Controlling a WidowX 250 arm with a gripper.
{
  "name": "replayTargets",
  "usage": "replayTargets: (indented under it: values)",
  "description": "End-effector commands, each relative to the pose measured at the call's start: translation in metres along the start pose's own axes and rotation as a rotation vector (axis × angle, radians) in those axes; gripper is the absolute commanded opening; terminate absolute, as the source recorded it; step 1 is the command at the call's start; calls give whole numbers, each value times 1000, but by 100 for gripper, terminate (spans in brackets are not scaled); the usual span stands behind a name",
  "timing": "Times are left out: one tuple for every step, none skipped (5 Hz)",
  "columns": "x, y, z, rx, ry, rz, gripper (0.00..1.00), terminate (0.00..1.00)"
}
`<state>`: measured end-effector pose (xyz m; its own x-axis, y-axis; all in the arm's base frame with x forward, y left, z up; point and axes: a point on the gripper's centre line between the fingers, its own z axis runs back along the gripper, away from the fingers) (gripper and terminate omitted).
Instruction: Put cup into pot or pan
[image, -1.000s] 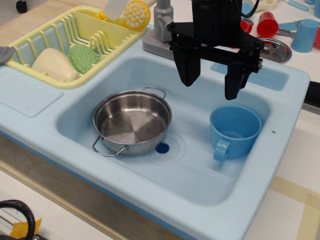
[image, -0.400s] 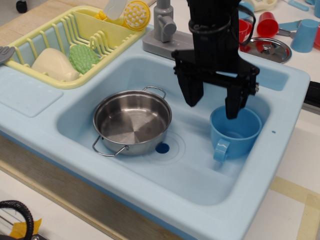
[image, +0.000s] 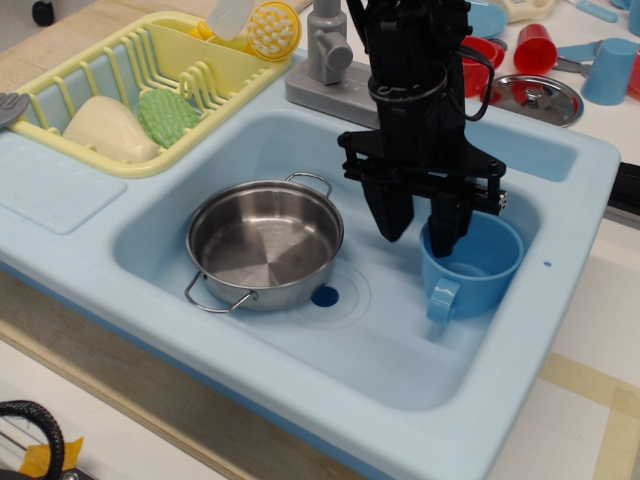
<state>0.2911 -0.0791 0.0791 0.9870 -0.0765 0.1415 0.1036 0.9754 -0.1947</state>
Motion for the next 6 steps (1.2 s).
replayTargets:
  values:
    - [3,1,7,5,-29,17,0,0]
    - [3,1,10,10,-8,50,0,0]
    - [4,1,27,49,-16,95,0,0]
    - [1,8,56,97,-60,153,0,0]
    - [-8,19,72,111,-126,205,0,0]
    - [-16,35,80,106,-162,256,0,0]
